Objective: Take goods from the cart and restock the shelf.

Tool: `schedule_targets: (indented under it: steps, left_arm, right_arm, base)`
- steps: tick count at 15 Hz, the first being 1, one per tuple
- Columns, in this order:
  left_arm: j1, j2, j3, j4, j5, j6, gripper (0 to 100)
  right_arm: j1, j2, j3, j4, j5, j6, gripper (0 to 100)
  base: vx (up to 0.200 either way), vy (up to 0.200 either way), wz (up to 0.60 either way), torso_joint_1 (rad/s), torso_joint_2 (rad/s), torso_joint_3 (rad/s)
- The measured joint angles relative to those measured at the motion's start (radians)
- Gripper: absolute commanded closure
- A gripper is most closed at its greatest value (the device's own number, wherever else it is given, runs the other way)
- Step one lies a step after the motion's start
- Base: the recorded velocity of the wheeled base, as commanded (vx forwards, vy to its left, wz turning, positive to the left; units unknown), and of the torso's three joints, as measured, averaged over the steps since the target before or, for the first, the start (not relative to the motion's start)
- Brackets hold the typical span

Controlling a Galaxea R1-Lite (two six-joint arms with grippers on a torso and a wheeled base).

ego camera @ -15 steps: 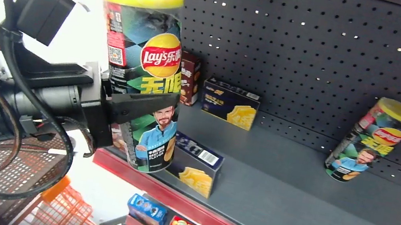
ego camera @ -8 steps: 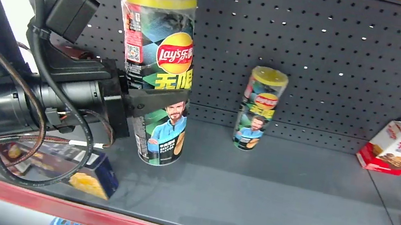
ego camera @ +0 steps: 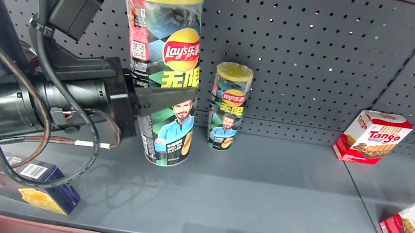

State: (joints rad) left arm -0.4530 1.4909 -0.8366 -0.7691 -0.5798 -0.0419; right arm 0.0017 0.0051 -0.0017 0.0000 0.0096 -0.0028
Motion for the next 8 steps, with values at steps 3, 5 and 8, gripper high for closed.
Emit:
schedule_targets:
  steps: [3, 5, 8]
  left_arm:
    - [0.000, 0.016, 0.014, -0.057, 0.005, -0.001, 100]
    - [0.002, 0.028, 0.063, -0.131, 0.007, -0.014, 100]
    - [0.004, 0.040, 0.089, -0.145, 0.011, -0.019, 100]
  right_arm:
    - [-0.001, 0.000, 0.000, 0.000, 0.001, -0.001, 0]
    - [0.000, 0.000, 0.000, 0.000, 0.001, 0.000, 0]
    - [0.000, 0.000, 0.000, 0.002, 0.002, -0.009, 0]
  base:
    - [0.000, 0.000, 0.00, 0.000, 0.00, 0.000]
    - [0.000, 0.000, 0.00, 0.000, 0.00, 0.000]
    - [0.000, 0.000, 0.00, 0.000, 0.00, 0.000]
